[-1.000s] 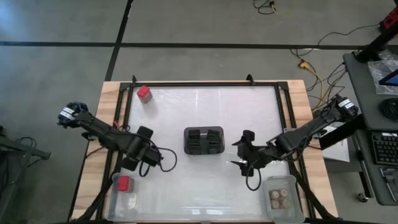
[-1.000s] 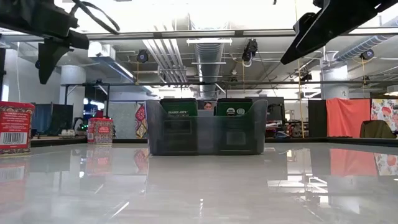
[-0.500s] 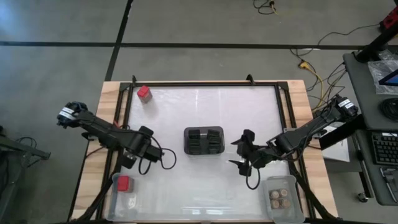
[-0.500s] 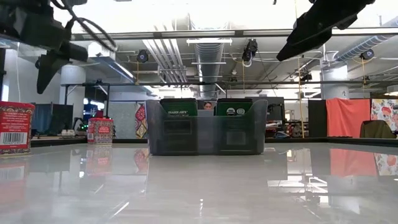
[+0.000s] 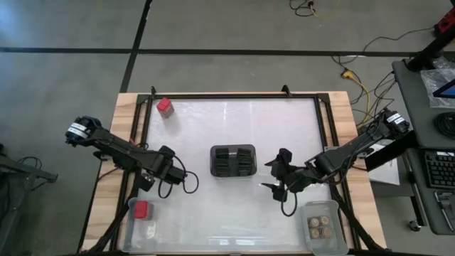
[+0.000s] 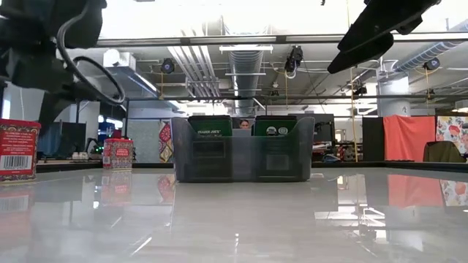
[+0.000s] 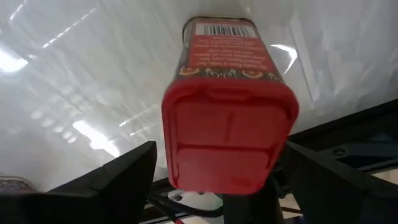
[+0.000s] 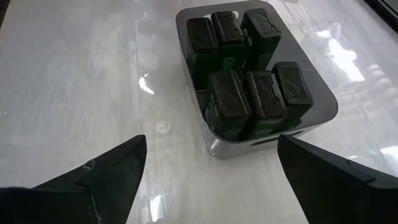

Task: Sort spices by type
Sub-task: Put the red seasoning can into the transparent bin

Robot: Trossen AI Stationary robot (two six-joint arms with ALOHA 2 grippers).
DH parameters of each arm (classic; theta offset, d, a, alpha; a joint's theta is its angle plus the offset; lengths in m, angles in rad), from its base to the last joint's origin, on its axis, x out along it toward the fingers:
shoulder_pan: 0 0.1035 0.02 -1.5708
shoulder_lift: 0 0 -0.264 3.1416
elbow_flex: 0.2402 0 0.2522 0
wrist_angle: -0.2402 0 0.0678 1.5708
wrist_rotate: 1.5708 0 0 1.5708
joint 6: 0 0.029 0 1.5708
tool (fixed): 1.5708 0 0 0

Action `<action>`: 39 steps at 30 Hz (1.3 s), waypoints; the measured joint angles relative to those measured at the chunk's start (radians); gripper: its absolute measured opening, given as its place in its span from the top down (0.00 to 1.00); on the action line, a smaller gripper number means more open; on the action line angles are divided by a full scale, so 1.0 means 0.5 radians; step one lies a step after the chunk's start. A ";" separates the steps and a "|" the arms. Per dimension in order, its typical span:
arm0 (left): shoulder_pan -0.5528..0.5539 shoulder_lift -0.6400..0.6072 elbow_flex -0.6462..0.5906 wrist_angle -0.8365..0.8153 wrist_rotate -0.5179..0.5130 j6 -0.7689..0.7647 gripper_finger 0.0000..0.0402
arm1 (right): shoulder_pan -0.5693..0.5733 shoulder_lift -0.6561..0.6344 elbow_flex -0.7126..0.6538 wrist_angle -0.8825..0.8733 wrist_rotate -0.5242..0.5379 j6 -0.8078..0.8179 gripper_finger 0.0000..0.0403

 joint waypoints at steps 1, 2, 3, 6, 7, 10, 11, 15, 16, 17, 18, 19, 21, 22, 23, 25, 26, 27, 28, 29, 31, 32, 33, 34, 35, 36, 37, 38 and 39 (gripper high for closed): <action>0.000 0.000 -0.015 0.021 0.000 0.001 0.20 | 0.000 0.000 0.000 -0.001 0.000 0.000 0.13; 0.000 0.000 -0.025 0.047 0.000 0.001 0.20 | 0.000 0.000 0.000 0.000 0.000 0.000 0.13; 0.000 0.000 -0.027 0.067 0.000 0.001 0.20 | 0.000 0.000 0.000 0.000 0.000 -0.001 0.13; 0.000 0.000 -0.019 0.089 0.000 0.001 0.20 | 0.000 0.000 0.000 -0.001 -0.001 -0.002 0.13; 0.000 0.000 -0.010 0.090 0.000 0.002 0.20 | 0.000 0.000 0.000 -0.001 -0.001 -0.003 0.13; 0.000 0.000 0.005 0.099 -0.001 0.034 0.22 | 0.000 0.000 0.000 -0.001 -0.001 -0.006 0.13; 0.000 0.000 0.007 0.103 0.000 0.049 0.23 | 0.000 0.000 0.000 -0.001 -0.001 -0.006 0.13; 0.000 0.000 0.006 0.122 0.000 0.116 0.30 | 0.000 0.000 0.000 -0.001 -0.001 -0.006 0.13; 0.000 0.000 0.006 0.121 0.000 0.125 0.32 | 0.000 0.000 0.000 -0.001 -0.001 -0.006 0.13; 0.000 0.000 0.005 0.123 0.000 0.132 0.34 | 0.000 0.000 0.000 -0.001 -0.001 -0.006 0.13; 0.000 0.000 0.005 0.123 0.000 0.136 0.37 | 0.000 0.000 0.000 -0.001 -0.001 -0.006 0.13; 0.000 0.000 0.005 0.121 0.000 0.136 0.39 | 0.000 0.000 0.000 -0.001 -0.001 -0.006 0.13; 0.000 0.000 0.005 0.123 0.000 0.117 0.44 | 0.000 0.000 0.000 -0.001 -0.001 -0.006 0.13; 0.000 0.000 0.005 0.122 0.000 0.102 0.46 | 0.000 0.000 0.000 -0.001 -0.001 -0.006 0.13; 0.000 0.000 0.006 0.121 0.007 0.083 0.48 | 0.000 0.000 0.000 -0.001 -0.001 -0.006 0.13; 0.000 0.001 0.031 0.117 0.033 0.034 0.49 | 0.000 0.000 0.000 -0.001 -0.001 -0.006 0.13; 0.000 0.001 0.056 0.119 0.034 -0.004 0.49 | 0.000 0.000 0.000 -0.001 -0.001 -0.006 0.13; 0.000 0.001 0.090 0.119 0.033 -0.047 0.49 | 0.000 0.000 0.000 -0.001 -0.001 -0.006 0.13; 0.000 0.001 0.126 0.114 0.033 -0.090 0.49 | 0.000 0.000 0.000 -0.001 -0.001 -0.006 0.13; 0.000 0.001 0.173 0.097 0.034 -0.139 0.49 | 0.000 0.000 0.000 -0.001 -0.001 -0.006 0.13; 0.000 0.001 0.292 0.045 0.033 -0.292 0.49 | 0.000 0.000 0.000 -0.001 -0.002 -0.006 0.13; 0.000 0.001 0.359 0.016 0.035 -0.402 0.49 | 0.000 0.000 0.001 -0.001 -0.001 -0.006 0.13; 0.000 0.001 0.431 -0.018 0.049 -0.528 0.48 | 0.000 0.000 0.000 -0.001 -0.001 -0.006 0.13; 0.000 0.001 0.509 -0.055 0.072 -0.666 0.48 | 0.000 0.000 0.000 -0.001 -0.002 -0.006 0.13; 0.000 0.001 0.586 -0.094 0.093 -0.813 0.48 | 0.000 0.000 0.000 -0.001 -0.001 -0.006 0.13; 0.000 0.001 0.664 -0.136 0.137 -0.975 0.48 | 0.000 0.000 0.000 -0.001 -0.001 -0.007 0.13; 0.001 0.001 0.736 -0.168 0.205 -1.151 0.48 | 0.000 0.000 0.000 -0.001 -0.002 -0.007 0.13; 0.000 0.001 0.807 -0.189 0.279 -1.338 0.48 | 0.000 0.000 0.000 -0.001 -0.001 -0.009 0.13; -0.001 0.001 0.875 -0.200 0.338 -1.527 0.48 | 0.000 0.000 0.000 0.000 -0.002 -0.010 0.13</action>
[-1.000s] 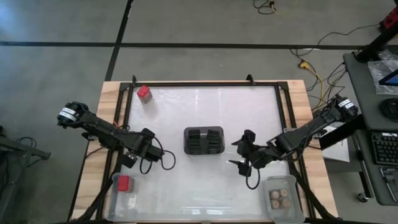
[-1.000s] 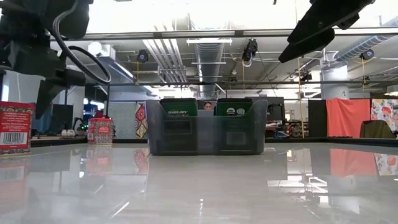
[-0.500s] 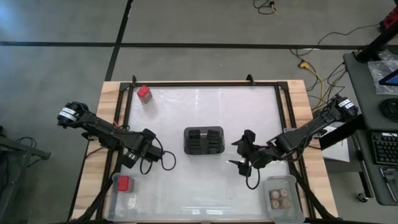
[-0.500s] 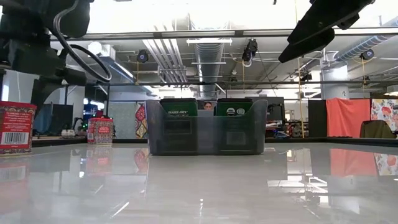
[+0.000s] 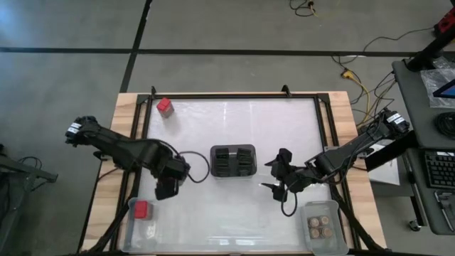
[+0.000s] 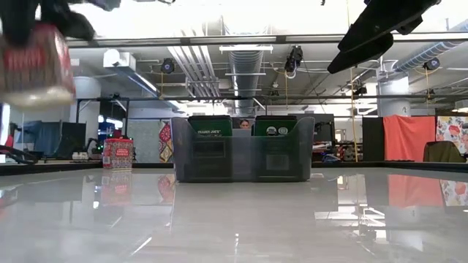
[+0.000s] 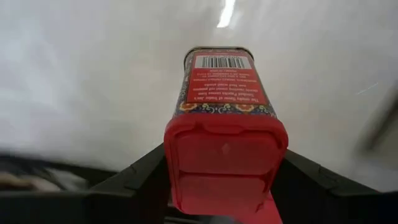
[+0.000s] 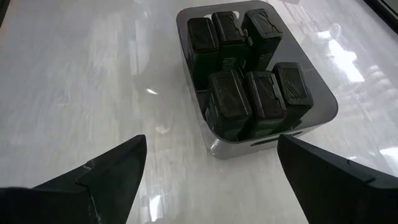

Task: Sort spices by type
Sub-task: Put the red seasoning can into the transparent bin

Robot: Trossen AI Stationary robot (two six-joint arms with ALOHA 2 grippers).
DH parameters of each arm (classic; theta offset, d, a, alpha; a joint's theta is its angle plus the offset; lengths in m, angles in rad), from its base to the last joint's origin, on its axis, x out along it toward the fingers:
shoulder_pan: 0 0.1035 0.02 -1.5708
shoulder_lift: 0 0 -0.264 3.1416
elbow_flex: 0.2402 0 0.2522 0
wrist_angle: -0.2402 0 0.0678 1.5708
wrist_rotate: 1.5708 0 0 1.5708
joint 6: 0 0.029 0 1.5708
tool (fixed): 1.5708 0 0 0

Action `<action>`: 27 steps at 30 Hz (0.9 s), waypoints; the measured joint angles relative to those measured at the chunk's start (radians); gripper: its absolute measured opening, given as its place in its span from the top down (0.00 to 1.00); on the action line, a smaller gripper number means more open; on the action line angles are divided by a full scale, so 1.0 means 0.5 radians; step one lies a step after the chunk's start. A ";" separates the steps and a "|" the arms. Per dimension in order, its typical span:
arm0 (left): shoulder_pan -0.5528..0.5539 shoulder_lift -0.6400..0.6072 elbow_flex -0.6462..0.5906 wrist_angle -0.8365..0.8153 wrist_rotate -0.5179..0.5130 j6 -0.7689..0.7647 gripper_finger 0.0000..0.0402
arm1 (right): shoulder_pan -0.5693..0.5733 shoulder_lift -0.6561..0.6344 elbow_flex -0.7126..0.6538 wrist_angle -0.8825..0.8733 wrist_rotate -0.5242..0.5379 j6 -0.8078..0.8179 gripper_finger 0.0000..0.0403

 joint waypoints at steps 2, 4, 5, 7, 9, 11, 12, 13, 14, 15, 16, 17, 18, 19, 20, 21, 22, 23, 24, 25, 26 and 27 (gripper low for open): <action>-0.011 -0.001 0.103 -0.004 0.139 -0.373 0.48 | 0.000 0.000 0.000 0.000 0.000 -0.004 0.13; -0.049 -0.001 0.173 -0.008 0.234 -0.749 0.48 | 0.000 0.000 0.000 0.000 0.000 -0.015 0.13; -0.079 -0.001 0.196 -0.006 0.269 -0.919 0.48 | 0.000 0.000 0.000 -0.001 0.001 -0.020 0.13; -0.154 -0.002 0.211 -0.007 0.375 -1.199 0.48 | 0.000 0.000 0.000 -0.001 0.000 -0.024 0.13; -0.253 -0.001 0.200 -0.027 0.469 -1.406 0.48 | 0.000 0.000 0.000 -0.001 -0.001 -0.024 0.13; -0.375 -0.001 0.179 -0.081 0.492 -1.614 0.48 | 0.000 0.000 0.000 -0.007 -0.016 -0.029 0.13; -0.433 -0.001 0.164 -0.099 0.494 -1.729 0.48 | 0.000 0.000 0.000 -0.014 -0.018 -0.040 0.13; -0.493 -0.001 0.148 -0.096 0.493 -1.858 0.48 | 0.000 0.000 0.000 -0.016 -0.018 -0.057 0.13; -0.549 -0.001 0.137 -0.084 0.485 -1.989 0.48 | 0.000 0.000 0.000 -0.016 -0.018 -0.078 0.13; -0.604 -0.001 0.121 -0.069 0.472 -2.124 0.48 | 0.000 0.000 0.000 -0.016 -0.019 -0.094 0.13; -0.651 -0.001 0.104 -0.061 0.460 -2.250 0.48 | 0.000 0.000 0.000 -0.016 -0.019 -0.126 0.13; -0.690 -0.001 0.082 -0.047 0.454 -2.356 0.48 | 0.000 0.000 0.000 -0.016 -0.019 -0.154 0.13; -0.728 -0.001 0.059 -0.013 0.441 -2.469 0.48 | 0.000 0.000 0.000 -0.016 -0.019 -0.182 0.13; -0.756 -0.001 0.039 0.020 0.435 -2.572 0.48 | 0.000 0.000 0.000 -0.016 -0.020 -0.196 0.13; -0.776 -0.001 0.023 0.035 0.435 -2.673 0.48 | 0.000 0.000 0.000 -0.016 -0.020 -0.211 0.13; -0.794 -0.001 0.006 0.048 0.430 -2.766 0.48 | 0.000 0.000 0.000 -0.016 -0.020 -0.231 0.13; -0.804 0.000 -0.010 0.071 0.425 -2.844 0.48 | 0.000 0.000 0.000 -0.016 -0.021 -0.238 0.13; -0.812 0.000 -0.021 0.108 0.419 -2.902 0.48 | 0.000 0.000 0.000 -0.016 -0.039 -0.243 0.13; -0.818 0.002 -0.030 0.143 0.411 -2.948 0.48 | 0.000 0.000 0.000 -0.016 -0.068 -0.243 0.13; -0.818 0.002 -0.041 0.167 0.405 -2.991 0.48 | 0.000 0.000 0.000 -0.016 -0.097 -0.244 0.13; -0.817 0.002 -0.050 0.181 0.400 -3.025 0.48 | 0.000 0.000 0.000 -0.016 -0.127 -0.244 0.13; -0.816 0.002 -0.058 0.201 0.392 -3.053 0.48 | 0.000 0.000 0.000 -0.016 -0.160 -0.244 0.13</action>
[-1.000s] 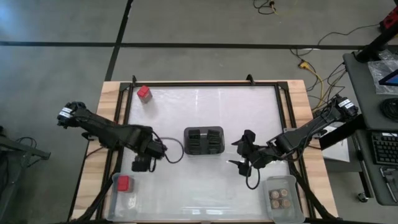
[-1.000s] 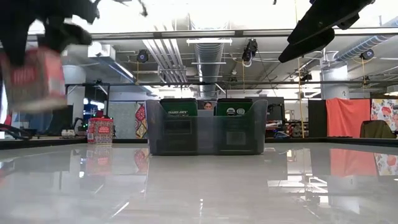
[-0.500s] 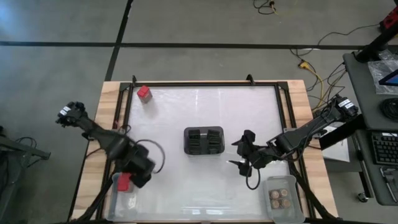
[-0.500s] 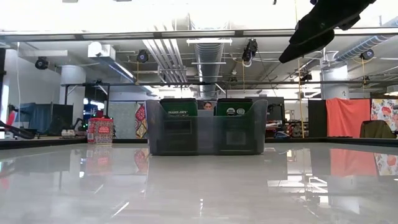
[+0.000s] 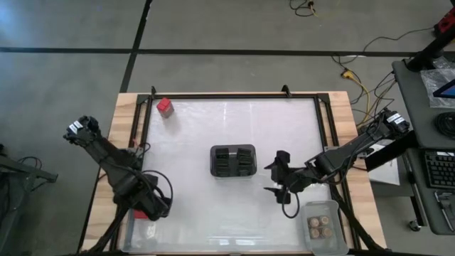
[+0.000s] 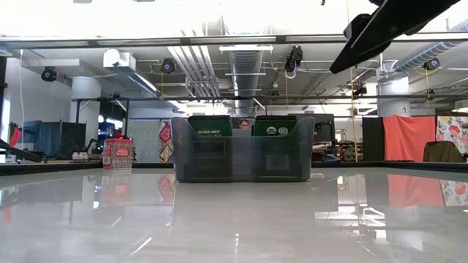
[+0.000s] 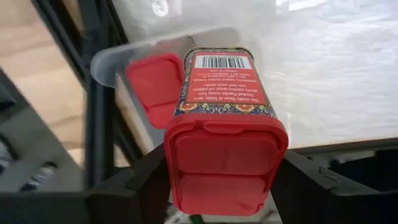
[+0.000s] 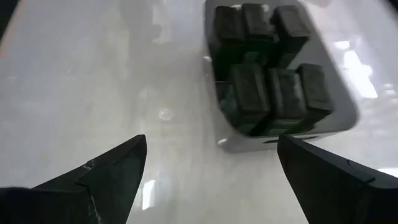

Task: Sort spices by type
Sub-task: Put the red seasoning can into the transparent bin

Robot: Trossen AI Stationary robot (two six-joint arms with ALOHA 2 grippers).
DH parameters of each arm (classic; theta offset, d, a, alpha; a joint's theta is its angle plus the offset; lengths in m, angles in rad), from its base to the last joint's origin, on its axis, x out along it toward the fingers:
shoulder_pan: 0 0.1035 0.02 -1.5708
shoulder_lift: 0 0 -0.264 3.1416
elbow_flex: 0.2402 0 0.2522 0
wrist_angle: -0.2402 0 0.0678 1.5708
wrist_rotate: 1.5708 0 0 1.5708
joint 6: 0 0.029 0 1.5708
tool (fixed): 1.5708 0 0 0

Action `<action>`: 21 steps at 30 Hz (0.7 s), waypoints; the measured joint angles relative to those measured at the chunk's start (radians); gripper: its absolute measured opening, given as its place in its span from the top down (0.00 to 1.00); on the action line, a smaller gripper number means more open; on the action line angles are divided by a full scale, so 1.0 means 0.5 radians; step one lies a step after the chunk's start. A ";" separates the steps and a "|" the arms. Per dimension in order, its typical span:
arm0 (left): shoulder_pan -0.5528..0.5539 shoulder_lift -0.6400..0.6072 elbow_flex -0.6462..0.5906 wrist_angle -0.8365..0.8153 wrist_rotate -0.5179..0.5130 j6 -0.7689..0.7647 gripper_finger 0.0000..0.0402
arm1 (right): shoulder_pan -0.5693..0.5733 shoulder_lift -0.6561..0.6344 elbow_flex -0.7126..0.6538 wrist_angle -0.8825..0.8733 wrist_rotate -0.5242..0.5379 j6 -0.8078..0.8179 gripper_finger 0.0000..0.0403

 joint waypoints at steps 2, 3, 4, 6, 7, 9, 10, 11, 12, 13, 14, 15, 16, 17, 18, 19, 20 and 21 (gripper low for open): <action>0.000 0.000 -0.014 0.058 0.001 -0.051 0.48 | 0.000 0.000 0.000 -0.001 -0.064 0.000 0.13; 0.000 0.000 -0.024 0.064 0.001 -0.088 0.48 | 0.000 0.000 0.000 -0.004 -0.087 0.000 0.13; 0.000 0.000 -0.035 0.058 0.006 -0.126 0.48 | 0.001 0.000 0.000 -0.009 -0.112 0.000 0.13; -0.005 0.000 -0.053 0.060 0.008 -0.172 0.48 | 0.011 0.000 0.000 -0.026 -0.123 0.000 0.13; -0.005 0.000 -0.058 0.066 0.008 -0.188 0.48 | 0.015 0.000 0.000 -0.044 -0.124 0.000 0.13; -0.005 0.000 -0.067 0.064 0.007 -0.203 0.48 | 0.028 0.000 0.000 -0.064 -0.124 0.000 0.13; -0.005 0.000 -0.068 0.068 -0.007 -0.210 0.48 | 0.035 0.000 0.000 -0.069 -0.125 0.000 0.13; -0.005 0.000 -0.068 0.076 -0.033 -0.224 0.48 | 0.043 0.000 0.000 -0.078 -0.124 0.000 0.13; -0.005 -0.001 -0.068 0.097 -0.058 -0.237 0.48 | 0.050 0.000 0.000 -0.090 -0.125 0.000 0.13; -0.008 -0.001 -0.069 0.110 -0.098 -0.241 0.48 | 0.060 0.000 0.000 -0.102 -0.125 0.000 0.13; -0.006 0.001 -0.069 0.106 -0.118 -0.248 0.48 | 0.068 0.000 0.000 -0.110 -0.125 0.000 0.13; -0.004 0.002 -0.069 0.101 -0.118 -0.261 0.48 | 0.077 0.000 0.000 -0.117 -0.125 0.000 0.13; -0.005 0.002 -0.069 0.102 -0.121 -0.267 0.48 | 0.086 0.000 0.000 -0.123 -0.125 0.000 0.13; -0.005 0.001 -0.069 0.103 -0.119 -0.272 0.48 | 0.092 0.000 0.000 -0.133 -0.124 0.000 0.13; -0.005 0.001 -0.069 0.102 -0.115 -0.275 0.48 | 0.097 0.000 0.000 -0.147 -0.125 0.000 0.13; -0.007 0.001 -0.069 0.102 -0.113 -0.276 0.48 | 0.103 0.000 0.000 -0.157 -0.125 0.000 0.13; -0.007 0.001 -0.069 0.099 -0.108 -0.276 0.48 | 0.106 0.000 0.000 -0.160 -0.125 0.000 0.13; -0.007 0.001 -0.069 0.098 -0.104 -0.279 0.48 | 0.111 0.000 0.000 -0.161 -0.124 0.000 0.13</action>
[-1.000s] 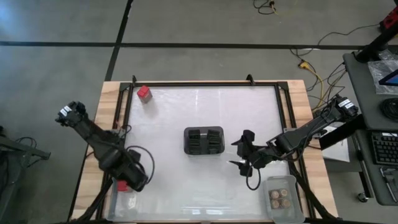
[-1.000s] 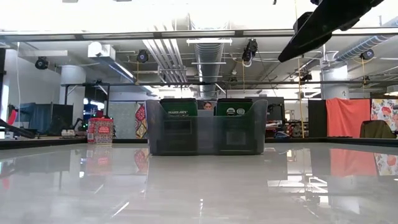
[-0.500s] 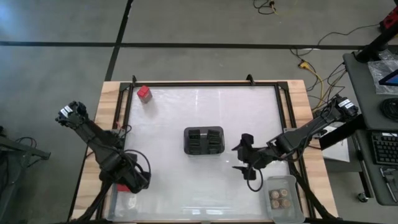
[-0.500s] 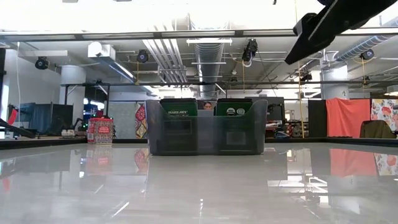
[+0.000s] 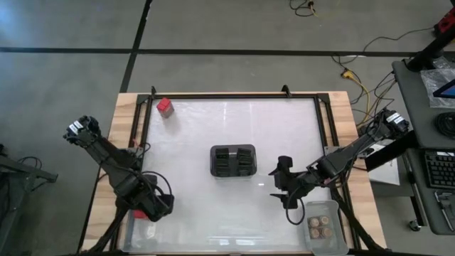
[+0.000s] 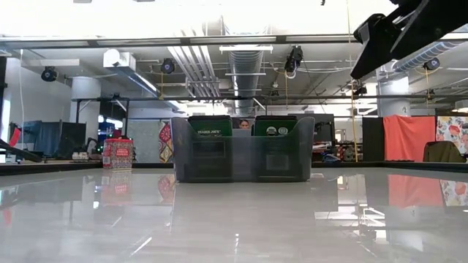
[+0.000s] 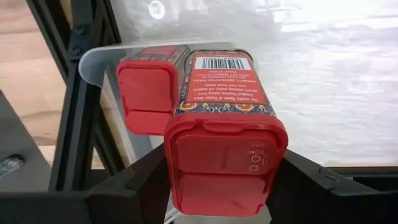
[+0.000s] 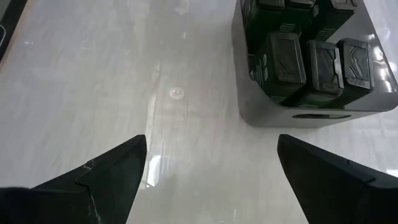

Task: Sort spices by type
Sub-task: Put the red seasoning can into the transparent bin

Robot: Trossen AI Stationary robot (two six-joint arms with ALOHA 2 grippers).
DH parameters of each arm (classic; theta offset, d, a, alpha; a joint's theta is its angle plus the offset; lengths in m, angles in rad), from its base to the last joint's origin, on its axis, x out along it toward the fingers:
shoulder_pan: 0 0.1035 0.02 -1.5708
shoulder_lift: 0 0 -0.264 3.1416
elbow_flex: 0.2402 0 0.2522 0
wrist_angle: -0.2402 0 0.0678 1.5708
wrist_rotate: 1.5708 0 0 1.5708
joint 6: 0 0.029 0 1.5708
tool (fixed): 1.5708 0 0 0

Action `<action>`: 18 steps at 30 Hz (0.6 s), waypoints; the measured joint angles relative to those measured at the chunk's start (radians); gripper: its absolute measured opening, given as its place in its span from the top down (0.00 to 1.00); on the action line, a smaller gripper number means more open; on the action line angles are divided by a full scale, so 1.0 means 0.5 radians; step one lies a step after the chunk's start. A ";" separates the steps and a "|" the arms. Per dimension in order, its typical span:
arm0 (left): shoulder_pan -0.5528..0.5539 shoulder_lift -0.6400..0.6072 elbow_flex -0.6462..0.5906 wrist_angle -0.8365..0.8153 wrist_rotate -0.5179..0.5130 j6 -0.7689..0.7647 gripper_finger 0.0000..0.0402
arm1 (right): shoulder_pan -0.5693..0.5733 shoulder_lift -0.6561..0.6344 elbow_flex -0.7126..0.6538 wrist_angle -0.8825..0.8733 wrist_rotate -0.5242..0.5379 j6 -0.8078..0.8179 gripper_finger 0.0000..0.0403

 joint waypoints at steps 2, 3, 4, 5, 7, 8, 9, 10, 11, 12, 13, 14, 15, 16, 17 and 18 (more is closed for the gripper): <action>0.000 0.004 0.000 0.009 0.001 -0.020 0.48 | 0.007 0.000 -0.001 -0.004 0.000 0.000 0.13; 0.000 0.005 0.000 0.010 0.001 -0.027 0.48 | 0.011 0.000 -0.001 -0.005 0.000 0.000 0.13; 0.000 0.008 0.000 0.011 0.001 -0.032 0.48 | 0.016 0.000 -0.002 -0.006 0.000 0.000 0.13; 0.000 0.011 0.000 0.013 0.001 -0.035 0.48 | 0.021 0.000 -0.003 -0.007 0.000 0.000 0.13; 0.000 0.018 0.000 0.027 0.003 -0.035 0.48 | 0.029 0.000 -0.005 -0.007 0.000 0.000 0.13; 0.000 0.021 0.000 0.032 0.005 -0.037 0.48 | 0.034 0.000 -0.006 -0.009 0.000 0.000 0.13; 0.000 0.024 0.000 0.035 0.015 -0.044 0.48 | 0.038 0.000 -0.008 -0.009 0.000 0.000 0.13; 0.000 0.029 -0.001 0.034 0.042 -0.056 0.48 | 0.044 0.000 -0.008 -0.012 -0.001 0.001 0.13; 0.000 0.034 -0.007 0.035 0.081 -0.065 0.48 | 0.048 0.000 -0.008 -0.018 0.001 0.004 0.13; 0.001 0.040 -0.018 0.035 0.119 -0.068 0.48 | 0.050 0.000 -0.009 -0.018 0.001 0.010 0.13; 0.001 0.047 -0.034 0.037 0.154 -0.072 0.48 | 0.050 0.000 -0.009 -0.018 0.002 0.016 0.13; 0.002 0.053 -0.054 0.039 0.189 -0.072 0.48 | 0.050 0.000 -0.010 -0.019 0.002 0.019 0.13; 0.002 0.057 -0.081 0.050 0.205 -0.072 0.48 | 0.050 0.000 -0.011 -0.020 0.002 0.027 0.13; 0.002 0.057 -0.113 0.085 0.206 -0.070 0.48 | 0.050 0.000 -0.011 -0.020 0.002 0.033 0.13; 0.004 0.057 -0.143 0.142 0.208 -0.071 0.48 | 0.050 0.000 -0.011 -0.020 0.003 0.033 0.13; 0.004 0.057 -0.174 0.208 0.209 -0.070 0.48 | 0.050 0.000 -0.011 -0.020 0.004 0.033 0.13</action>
